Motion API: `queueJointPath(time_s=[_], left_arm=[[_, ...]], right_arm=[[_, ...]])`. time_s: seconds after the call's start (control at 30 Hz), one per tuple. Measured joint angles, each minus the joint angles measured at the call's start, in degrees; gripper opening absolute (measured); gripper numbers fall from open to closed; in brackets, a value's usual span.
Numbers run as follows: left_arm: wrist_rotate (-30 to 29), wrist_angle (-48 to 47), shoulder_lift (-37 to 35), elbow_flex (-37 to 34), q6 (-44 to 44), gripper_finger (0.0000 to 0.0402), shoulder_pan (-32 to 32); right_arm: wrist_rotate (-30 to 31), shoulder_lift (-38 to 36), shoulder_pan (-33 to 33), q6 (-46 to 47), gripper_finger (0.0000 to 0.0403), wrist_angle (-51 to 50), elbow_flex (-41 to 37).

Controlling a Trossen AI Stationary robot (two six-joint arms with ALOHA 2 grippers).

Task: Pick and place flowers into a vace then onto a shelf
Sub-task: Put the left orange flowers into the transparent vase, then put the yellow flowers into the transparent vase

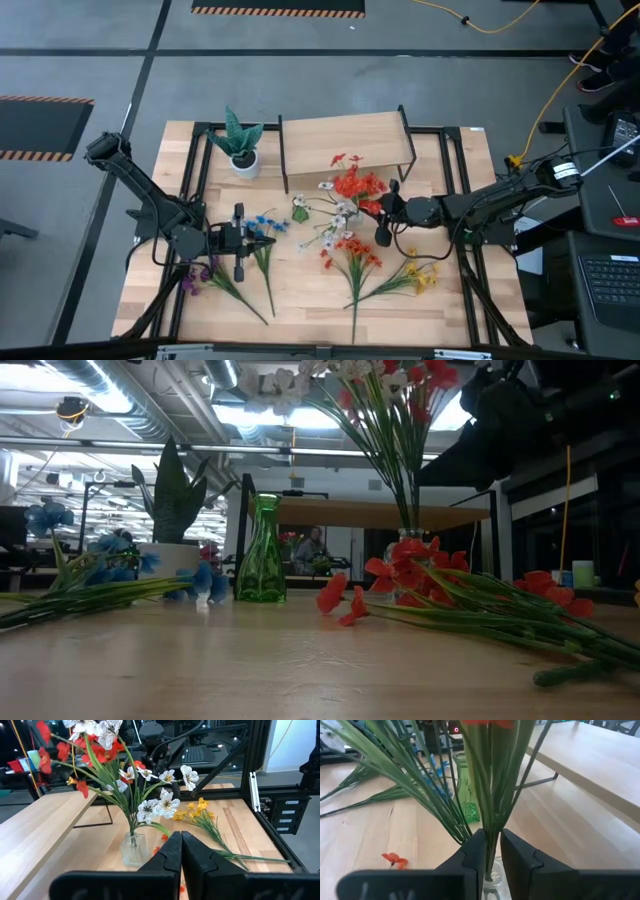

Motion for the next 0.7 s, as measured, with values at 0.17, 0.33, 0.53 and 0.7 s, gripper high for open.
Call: queueJointPath(time_s=[0.17, 0.33, 0.53, 0.7], left_arm=[[0.0, 0.0, 0.0, 0.0, 0.0, 0.0007, 0.0], [0.0, 0.0, 0.0, 0.0, 0.0, 0.0005, 0.0], [0.0, 0.0, 0.0, 0.0, 0.0, 0.0002, 0.0], [0.0, 0.0, 0.0, 0.0, 0.0, 0.0008, 0.0]], right_arm=[[0.0, 0.0, 0.0, -1.9, 0.0063, -0.9, 0.0], [-3.4, -1.2, 0.0, -1.5, 0.0063, -2.3, 0.0], [-4.4, -6.1, 0.0, -1.7, 0.0063, -6.8, 0.0], [-4.5, -10.5, 1.5, 4.2, 0.0063, -14.3, 0.4]])
